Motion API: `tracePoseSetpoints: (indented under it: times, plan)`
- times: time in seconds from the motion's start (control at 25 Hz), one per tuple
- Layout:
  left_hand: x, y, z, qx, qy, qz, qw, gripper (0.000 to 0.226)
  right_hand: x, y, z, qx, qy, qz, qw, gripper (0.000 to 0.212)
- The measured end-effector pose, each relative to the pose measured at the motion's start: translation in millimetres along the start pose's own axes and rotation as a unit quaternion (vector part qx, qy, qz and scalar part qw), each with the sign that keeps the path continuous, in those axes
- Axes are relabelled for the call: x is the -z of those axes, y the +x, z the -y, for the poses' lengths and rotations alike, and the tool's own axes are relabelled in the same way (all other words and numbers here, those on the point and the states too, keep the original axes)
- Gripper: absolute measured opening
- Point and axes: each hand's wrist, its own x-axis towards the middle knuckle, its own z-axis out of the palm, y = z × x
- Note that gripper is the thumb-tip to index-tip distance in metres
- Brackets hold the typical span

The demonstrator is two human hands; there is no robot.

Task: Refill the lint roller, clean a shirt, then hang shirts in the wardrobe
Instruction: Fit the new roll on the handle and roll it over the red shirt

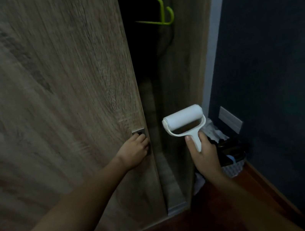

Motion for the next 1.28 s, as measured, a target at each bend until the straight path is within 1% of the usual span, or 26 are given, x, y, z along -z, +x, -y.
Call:
tracePoseSetpoints:
  times: [0.12,0.28,0.4,0.56,0.68,0.76,0.84,0.92,1.0,1.12,1.16,1.2,1.28]
  plan:
    - [-26.3,-52.6,19.9,0.011,0.016,0.052,0.998,0.046,-43.4,-14.0,20.5,0.014,0.015,0.024,0.999,0.019]
    - [-52.6,-119.3,43.2,0.036,0.006,0.092,0.995,0.044,-85.8,-29.3,46.0,0.028,0.019,0.032,0.999,0.023]
    - [-66.3,-170.5,58.1,0.052,0.004,0.098,0.994,0.046,-112.0,-43.6,59.8,0.030,0.021,0.046,0.998,0.020]
    - [-86.3,-227.9,72.1,0.090,0.025,0.103,0.990,0.041,-146.8,-59.6,75.4,0.038,0.014,0.054,0.998,0.023]
    - [-99.4,-260.4,78.0,0.113,0.017,0.101,0.988,0.037,-166.1,-70.1,83.0,0.045,0.012,0.056,0.997,0.023]
    - [-108.7,-280.2,82.5,0.135,-0.011,0.104,0.985,0.039,-175.2,-76.6,87.1,0.047,0.009,0.060,0.997,0.023]
    - [-106.5,-295.8,85.9,0.166,-0.010,0.105,0.980,0.042,-182.9,-81.6,91.3,0.046,0.005,0.066,0.997,0.024]
    - [-109.4,-306.9,86.4,0.167,-0.016,0.124,0.978,0.041,-187.0,-83.7,94.4,0.046,0.006,0.066,0.997,0.023]
    - [-112.0,-317.5,91.3,0.173,-0.030,0.172,0.969,0.042,-191.8,-84.8,98.2,0.049,0.014,0.065,0.997,0.023]
    - [-114.1,-327.1,97.4,0.167,-0.039,0.199,0.965,0.041,-198.8,-84.0,105.5,0.055,0.011,0.064,0.996,0.024]
    - [-113.5,-327.3,97.8,0.174,-0.058,0.185,0.965,0.040,-200.2,-83.2,108.4,0.058,0.012,0.065,0.996,0.024]
    - [-112.7,-325.2,97.3,0.177,-0.065,0.152,0.970,0.037,-200.7,-82.6,111.7,0.060,0.014,0.065,0.996,0.023]
    - [-107.6,-313.7,96.0,0.175,-0.046,0.029,0.983,0.024,-198.8,-81.0,116.8,0.066,0.010,0.059,0.996,0.024]
